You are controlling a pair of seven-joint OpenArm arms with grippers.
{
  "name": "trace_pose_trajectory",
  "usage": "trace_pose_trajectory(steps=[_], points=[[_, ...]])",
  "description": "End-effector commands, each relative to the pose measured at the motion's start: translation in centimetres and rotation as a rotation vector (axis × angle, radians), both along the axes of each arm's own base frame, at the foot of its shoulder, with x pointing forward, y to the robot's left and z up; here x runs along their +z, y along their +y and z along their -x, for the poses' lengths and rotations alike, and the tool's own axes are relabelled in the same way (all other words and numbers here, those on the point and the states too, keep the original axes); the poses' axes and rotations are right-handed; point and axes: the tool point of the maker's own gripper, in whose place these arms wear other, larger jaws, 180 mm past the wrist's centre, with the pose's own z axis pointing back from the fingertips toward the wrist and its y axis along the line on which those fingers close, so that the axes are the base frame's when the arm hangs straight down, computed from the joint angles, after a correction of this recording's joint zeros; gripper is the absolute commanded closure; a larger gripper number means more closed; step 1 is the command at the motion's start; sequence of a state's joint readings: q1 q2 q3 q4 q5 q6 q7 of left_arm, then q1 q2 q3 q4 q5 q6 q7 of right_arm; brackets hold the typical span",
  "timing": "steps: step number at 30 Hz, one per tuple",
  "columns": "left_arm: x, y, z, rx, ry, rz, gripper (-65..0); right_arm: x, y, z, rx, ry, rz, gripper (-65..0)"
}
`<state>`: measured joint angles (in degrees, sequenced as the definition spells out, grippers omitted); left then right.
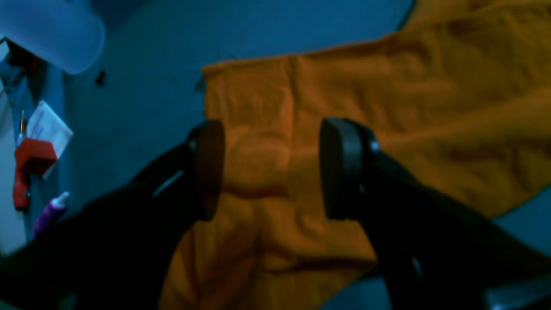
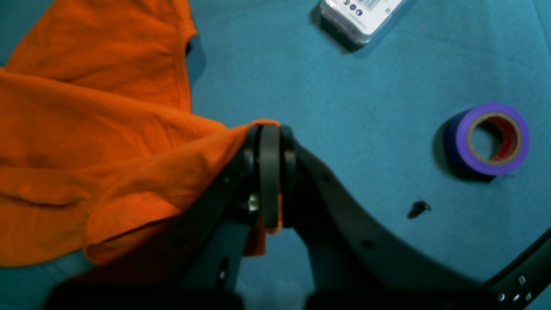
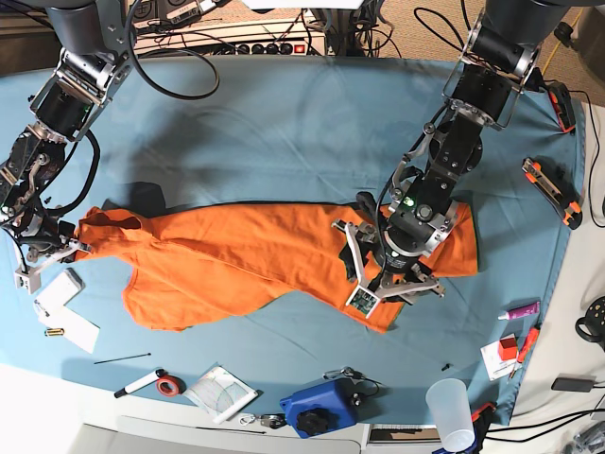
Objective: Layout the t-shirt on the table in an organized manner, then fold the t-shirt properly
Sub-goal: 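Hold the shirt with both grippers, keeping it stretched, then lower the left gripper and grasp the shirt hem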
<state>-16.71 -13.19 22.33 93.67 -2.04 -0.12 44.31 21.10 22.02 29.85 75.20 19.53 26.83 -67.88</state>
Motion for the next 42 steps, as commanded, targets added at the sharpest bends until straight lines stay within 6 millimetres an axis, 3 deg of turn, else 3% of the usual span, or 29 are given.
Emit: trace_pose_trajectory(steps=[1,6,17,23,26,29,42], points=[[1.8,-0.2,-1.0,-0.004,-0.06,0.016,-35.0,2.4,-0.9,-1.0,-0.008,-0.069,0.026,0.0],[1.7,-0.1,-1.9,0.004,-0.056,0.01,-35.0,2.6,-0.8,-1.2,-0.005,-0.085,0.017,0.0],[0.9,-0.9,-6.2,-0.002,0.017,-0.005,-35.0,2.8,-0.3,-1.4,0.005,-0.103,-0.009,0.0],[1.4,0.7,-9.2,0.037,0.013,-0.045,-34.6,2.7,-0.3,-1.4,0.005,-0.097,-0.01,0.0],[0.9,1.6,-10.4,0.03,0.047,-0.074,-29.6,2.7,-0.3,-1.4,0.006,-0.096,-0.01,0.0],[0.3,2.5,-11.3,0.045,0.087,-0.081,-28.7,2.7,-0.3,-1.4,0.005,-0.096,-0.01,0.0],[-2.6,3.7,-11.8,0.043,0.108,-0.07,-28.8,2.4,-0.3,-1.1,0.007,-0.077,-0.013,0.0]])
